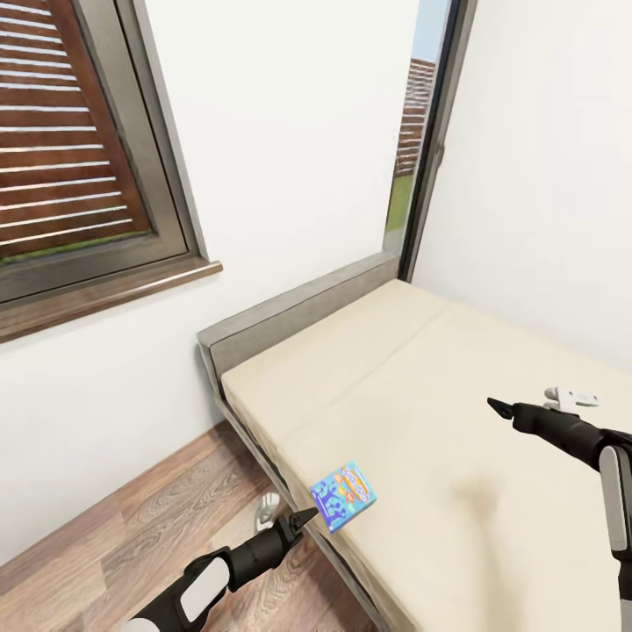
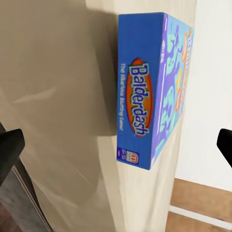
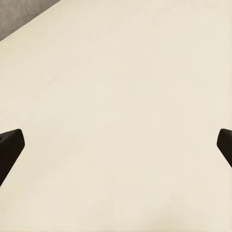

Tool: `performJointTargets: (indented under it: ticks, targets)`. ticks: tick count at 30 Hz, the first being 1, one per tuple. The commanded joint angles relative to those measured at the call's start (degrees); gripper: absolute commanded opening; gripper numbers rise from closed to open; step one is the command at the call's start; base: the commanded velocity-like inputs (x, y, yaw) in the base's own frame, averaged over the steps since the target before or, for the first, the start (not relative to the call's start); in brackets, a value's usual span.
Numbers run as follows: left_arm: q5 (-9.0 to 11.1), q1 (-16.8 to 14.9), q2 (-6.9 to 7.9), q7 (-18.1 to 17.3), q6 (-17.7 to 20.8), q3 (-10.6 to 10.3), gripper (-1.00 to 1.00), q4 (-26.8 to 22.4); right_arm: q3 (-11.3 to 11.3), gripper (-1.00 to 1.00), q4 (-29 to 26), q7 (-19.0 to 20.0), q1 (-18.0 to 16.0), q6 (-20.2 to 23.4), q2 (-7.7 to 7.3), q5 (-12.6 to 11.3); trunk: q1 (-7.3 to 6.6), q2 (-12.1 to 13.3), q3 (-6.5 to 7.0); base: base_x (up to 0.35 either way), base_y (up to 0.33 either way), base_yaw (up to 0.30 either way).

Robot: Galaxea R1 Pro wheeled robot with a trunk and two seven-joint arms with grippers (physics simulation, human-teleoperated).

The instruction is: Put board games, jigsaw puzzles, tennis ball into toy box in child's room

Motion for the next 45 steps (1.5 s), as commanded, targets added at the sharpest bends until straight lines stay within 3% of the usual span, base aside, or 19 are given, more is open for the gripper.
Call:
performJointTargets:
  ticks: [1,26,45]
  targets:
    - [0.61,-0.05,0.03,-0.27,0.39,-0.22,1.0,0.03,-0.07,1.0,-0.03,0.28,-0.07,0.31,0.01,0.09,-0.01,-0.02,-0.09,0.0,0.0,0.0]
    - [0.54,-1.52,1.45,-4.77,0.06,-0.1,1.0,-0.52,-0.02,1.0,-0.06,0.29,-0.09,0.32,0.22,0.08,-0.01,-0.02,-0.6,0.0,0.0,0.0]
    - [0.54,-4.21,2.7,-6.62,0.09,-0.14,1.0,-0.66,-0.05,1.0,-0.07,0.29,-0.08,0.32,0.21,0.07,-0.01,-0.02,-2.06,0.0,0.0,0.0]
